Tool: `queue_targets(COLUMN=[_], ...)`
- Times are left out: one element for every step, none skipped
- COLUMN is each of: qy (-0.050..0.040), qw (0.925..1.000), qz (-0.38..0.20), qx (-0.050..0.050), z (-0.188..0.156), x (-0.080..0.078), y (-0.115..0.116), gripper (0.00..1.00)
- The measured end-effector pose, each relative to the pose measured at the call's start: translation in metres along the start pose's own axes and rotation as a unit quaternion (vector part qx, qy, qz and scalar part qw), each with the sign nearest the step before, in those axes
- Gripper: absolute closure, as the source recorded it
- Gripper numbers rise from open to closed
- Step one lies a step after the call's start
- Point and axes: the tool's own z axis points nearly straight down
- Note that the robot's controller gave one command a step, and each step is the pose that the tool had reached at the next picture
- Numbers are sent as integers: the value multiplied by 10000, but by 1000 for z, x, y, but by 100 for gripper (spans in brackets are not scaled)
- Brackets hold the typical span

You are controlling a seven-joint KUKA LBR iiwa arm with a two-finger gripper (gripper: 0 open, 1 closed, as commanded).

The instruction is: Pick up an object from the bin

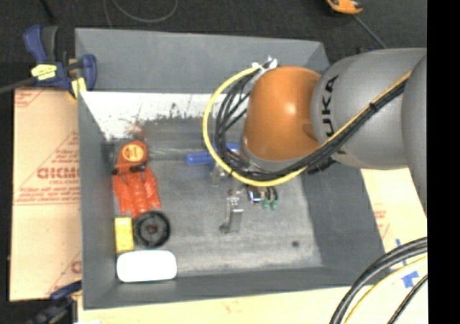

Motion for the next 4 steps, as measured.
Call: queue_targets(qy=[-40, -83, -56, -49], qw=[10000, 9998, 9980, 9977], qz=[9, -183, -629, -675], qx=[-3, 10, 1, -1], z=[-4, 11, 69, 89], x=[-2, 10, 25, 29], y=[0, 10, 40, 48], gripper=[0, 0, 0, 0])
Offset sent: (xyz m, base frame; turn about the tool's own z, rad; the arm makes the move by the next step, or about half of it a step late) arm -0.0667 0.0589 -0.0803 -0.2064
